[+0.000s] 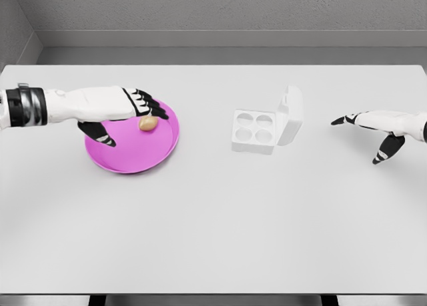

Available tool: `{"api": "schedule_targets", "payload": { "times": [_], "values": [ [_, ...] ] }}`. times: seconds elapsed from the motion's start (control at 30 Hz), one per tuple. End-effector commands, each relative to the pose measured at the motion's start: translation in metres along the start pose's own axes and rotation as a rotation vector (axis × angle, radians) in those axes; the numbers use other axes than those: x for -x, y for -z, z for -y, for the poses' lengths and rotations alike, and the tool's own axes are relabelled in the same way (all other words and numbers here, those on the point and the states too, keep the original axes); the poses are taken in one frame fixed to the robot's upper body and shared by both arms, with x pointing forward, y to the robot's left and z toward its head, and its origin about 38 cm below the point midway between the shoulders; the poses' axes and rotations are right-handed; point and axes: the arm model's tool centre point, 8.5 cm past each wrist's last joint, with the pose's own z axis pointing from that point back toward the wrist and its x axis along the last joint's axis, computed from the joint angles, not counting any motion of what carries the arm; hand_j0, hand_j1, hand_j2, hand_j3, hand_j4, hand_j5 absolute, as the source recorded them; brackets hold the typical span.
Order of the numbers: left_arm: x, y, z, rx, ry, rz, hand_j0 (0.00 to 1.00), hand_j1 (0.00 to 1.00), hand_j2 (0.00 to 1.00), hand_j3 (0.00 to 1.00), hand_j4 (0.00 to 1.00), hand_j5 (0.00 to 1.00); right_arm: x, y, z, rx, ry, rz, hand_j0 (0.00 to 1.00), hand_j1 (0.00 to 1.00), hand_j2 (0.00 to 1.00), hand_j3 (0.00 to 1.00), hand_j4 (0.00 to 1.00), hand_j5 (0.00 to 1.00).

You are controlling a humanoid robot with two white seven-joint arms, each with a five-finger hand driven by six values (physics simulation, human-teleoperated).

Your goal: Pack egg into the box and close the box lid

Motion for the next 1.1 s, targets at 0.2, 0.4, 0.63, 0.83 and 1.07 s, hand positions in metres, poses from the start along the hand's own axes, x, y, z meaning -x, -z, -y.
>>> {"api": "schedule_targets", "payload": {
  "times": [0.2, 0.4, 0.63, 0.83, 1.07],
  "values": [
    [0.023, 0.023, -0.001, 0.001, -0.014, -0.06, 1.0, 1.0, 1.0, 1.0, 1.0, 1.0, -0.001, -0.002, 0.006, 0.012, -0.006, 0.002, 1.0, 1.0, 1.0, 1.0, 1.0, 1.0],
    [0.042, 0.031, 0.006, 0.033, -0.022, -0.124, 0.89, 0.89, 0.89, 0.89, 0.89, 0.89, 0.002, -0.006, 0.007, 0.014, -0.006, -0.006, 1.0, 1.0, 1.0, 1.0, 1.0, 1.0],
    [0.04, 0.038, 0.005, 0.026, -0.029, -0.112, 0.88, 0.88, 0.88, 0.88, 0.88, 0.88, -0.007, -0.009, 0.006, 0.009, -0.091, 0.099, 1.0, 1.0, 1.0, 1.0, 1.0, 1.0],
    [0.041, 0.049, 0.008, 0.023, -0.051, -0.106, 0.88, 0.88, 0.88, 0.88, 0.88, 0.88, -0.013, -0.01, 0.008, 0.015, -0.121, 0.134, 1.0, 1.0, 1.0, 1.0, 1.0, 1.0],
    [0.052, 0.044, 0.018, 0.038, -0.085, -0.136, 0.87, 0.87, 0.87, 0.87, 0.87, 0.87, -0.018, -0.007, 0.006, 0.012, -0.133, 0.167, 1.0, 1.0, 1.0, 1.0, 1.0, 1.0]
  ]
}}
